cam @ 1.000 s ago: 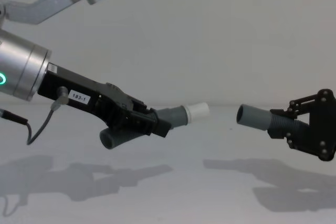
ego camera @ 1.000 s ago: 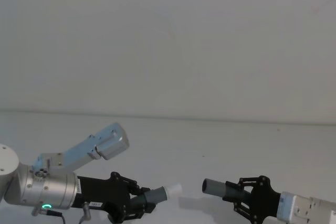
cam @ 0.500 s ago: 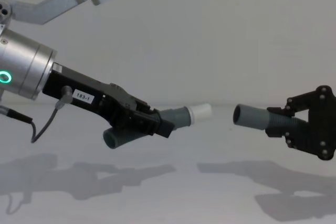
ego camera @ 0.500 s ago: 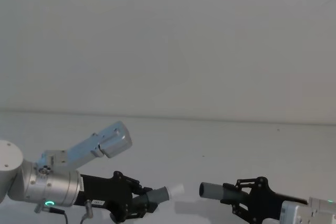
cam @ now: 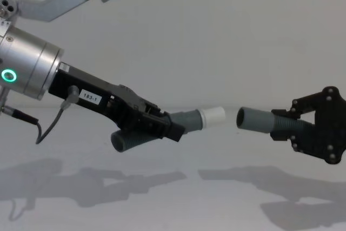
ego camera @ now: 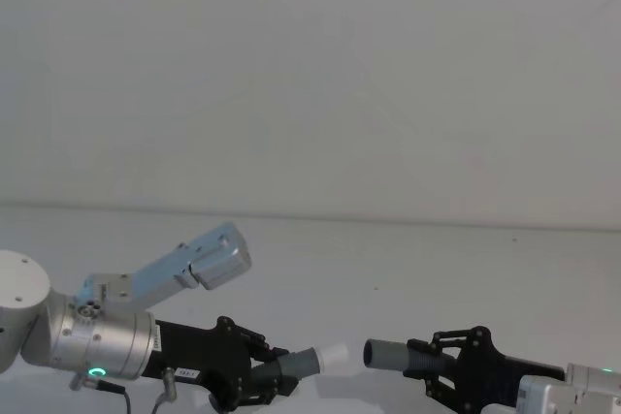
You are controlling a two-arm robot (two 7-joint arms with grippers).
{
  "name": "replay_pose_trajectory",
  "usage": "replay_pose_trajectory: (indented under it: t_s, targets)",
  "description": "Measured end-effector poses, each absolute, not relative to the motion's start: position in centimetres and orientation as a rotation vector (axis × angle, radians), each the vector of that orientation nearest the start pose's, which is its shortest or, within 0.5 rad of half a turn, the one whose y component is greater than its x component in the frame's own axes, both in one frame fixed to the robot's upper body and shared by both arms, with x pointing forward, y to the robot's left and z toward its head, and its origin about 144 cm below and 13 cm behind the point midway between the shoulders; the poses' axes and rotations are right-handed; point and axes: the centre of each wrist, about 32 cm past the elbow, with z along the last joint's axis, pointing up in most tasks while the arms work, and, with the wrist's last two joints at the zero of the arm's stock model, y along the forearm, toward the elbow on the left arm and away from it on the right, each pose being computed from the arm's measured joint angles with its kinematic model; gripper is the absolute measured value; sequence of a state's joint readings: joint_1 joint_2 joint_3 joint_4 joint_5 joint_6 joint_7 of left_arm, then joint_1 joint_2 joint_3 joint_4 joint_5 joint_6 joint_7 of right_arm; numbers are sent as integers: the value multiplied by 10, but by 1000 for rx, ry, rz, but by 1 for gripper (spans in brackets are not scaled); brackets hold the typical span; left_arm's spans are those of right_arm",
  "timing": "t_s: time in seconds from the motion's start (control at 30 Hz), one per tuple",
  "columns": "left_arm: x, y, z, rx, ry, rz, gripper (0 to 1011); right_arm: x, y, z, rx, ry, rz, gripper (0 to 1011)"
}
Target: Use both hands to pick up one end of the pipe from the table, align the ends, and insert them.
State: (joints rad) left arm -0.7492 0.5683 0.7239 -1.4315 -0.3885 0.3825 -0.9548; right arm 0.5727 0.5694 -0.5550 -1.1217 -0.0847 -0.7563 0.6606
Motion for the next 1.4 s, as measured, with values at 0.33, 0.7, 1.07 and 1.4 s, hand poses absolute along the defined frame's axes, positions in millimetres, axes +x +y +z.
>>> replay_pose_trajectory:
  t_s: [0.33,0.7,1.07,1.4]
  targets:
    - [587,230,1309,503,-51,223,334,583,-327,1204,-333,-921,-325,260]
    - [591,230,1311,508,-46,211,334,585,-327,1205,-328,-943,-308,260]
    - [597,230,1313,517,-43,187,334,586,-327,1208,-329,-978,-281,260]
    - [602,230,1315,523,-42,169,334,587,-327,1209,-332,-991,-272,260]
